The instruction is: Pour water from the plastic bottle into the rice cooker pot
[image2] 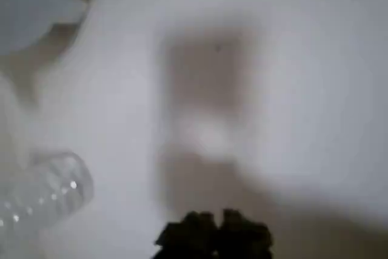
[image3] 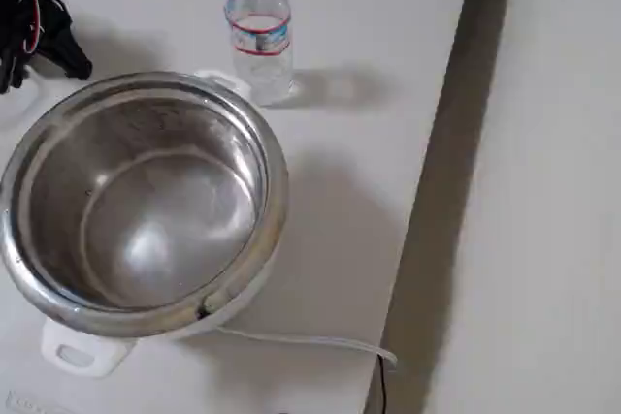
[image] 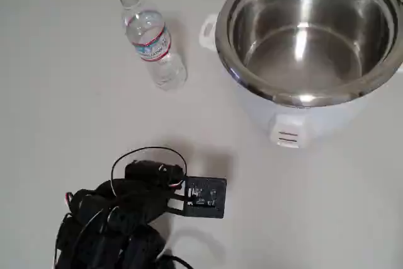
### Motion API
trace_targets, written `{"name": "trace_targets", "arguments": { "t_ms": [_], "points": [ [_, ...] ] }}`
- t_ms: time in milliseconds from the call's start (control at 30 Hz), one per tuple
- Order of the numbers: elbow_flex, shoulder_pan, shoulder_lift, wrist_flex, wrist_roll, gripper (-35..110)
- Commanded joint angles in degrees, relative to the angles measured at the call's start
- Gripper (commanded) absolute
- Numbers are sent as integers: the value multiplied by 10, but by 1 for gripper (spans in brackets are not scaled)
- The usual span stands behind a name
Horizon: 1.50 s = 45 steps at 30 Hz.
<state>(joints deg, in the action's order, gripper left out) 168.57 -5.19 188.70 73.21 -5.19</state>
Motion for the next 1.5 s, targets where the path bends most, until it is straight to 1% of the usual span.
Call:
{"name": "trace_targets", "arguments": {
  "t_ms": [0, 1267, 1333, 1400, 1467],
  "points": [
    [14, -5, -4, 21, 4, 0],
    [14, 1, -4, 21, 1, 1],
    [16, -12, -4, 11, -1, 0],
    [17, -27, -4, 4, -17, 0],
    [23, -27, -4, -23, -87, 0]
  ]
}}
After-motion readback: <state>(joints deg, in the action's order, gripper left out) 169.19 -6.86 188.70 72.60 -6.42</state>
